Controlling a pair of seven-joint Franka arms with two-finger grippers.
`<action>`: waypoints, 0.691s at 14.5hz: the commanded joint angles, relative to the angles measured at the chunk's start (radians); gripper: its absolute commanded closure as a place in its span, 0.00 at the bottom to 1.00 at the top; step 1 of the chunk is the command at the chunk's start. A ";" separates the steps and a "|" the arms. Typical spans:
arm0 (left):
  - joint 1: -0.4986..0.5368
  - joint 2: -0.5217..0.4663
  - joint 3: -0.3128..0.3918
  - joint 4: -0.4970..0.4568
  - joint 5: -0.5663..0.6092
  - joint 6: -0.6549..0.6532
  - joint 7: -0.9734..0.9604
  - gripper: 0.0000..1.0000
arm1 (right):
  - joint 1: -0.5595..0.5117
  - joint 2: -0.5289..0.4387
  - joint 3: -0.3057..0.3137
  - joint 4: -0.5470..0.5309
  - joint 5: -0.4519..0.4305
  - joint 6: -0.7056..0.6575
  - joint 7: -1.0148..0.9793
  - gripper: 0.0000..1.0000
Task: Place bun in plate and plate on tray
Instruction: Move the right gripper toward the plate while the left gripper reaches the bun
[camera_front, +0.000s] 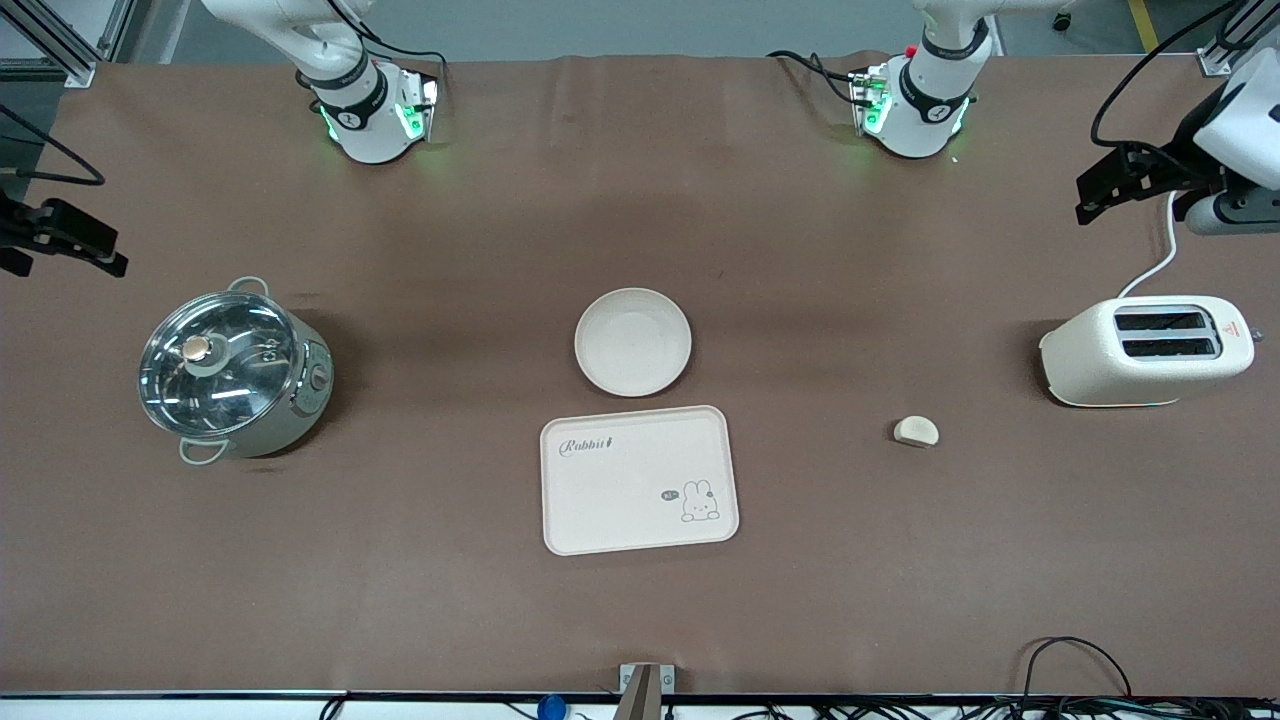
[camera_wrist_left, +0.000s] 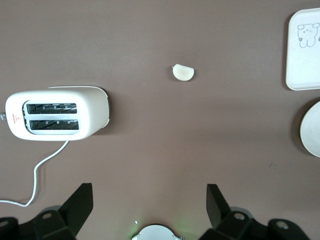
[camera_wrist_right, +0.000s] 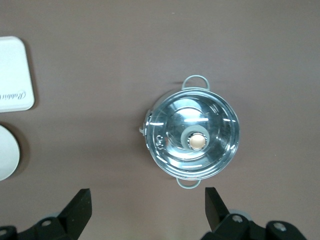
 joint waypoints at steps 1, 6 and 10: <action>-0.007 0.104 0.005 0.070 0.015 0.011 -0.017 0.00 | 0.109 0.016 0.001 -0.005 -0.004 -0.001 -0.006 0.00; -0.007 0.214 0.005 0.029 0.018 0.131 -0.285 0.00 | 0.151 0.116 0.001 -0.121 0.077 0.190 0.014 0.00; -0.015 0.266 0.004 -0.129 0.018 0.360 -0.518 0.00 | 0.249 0.164 0.004 -0.273 0.096 0.449 0.159 0.00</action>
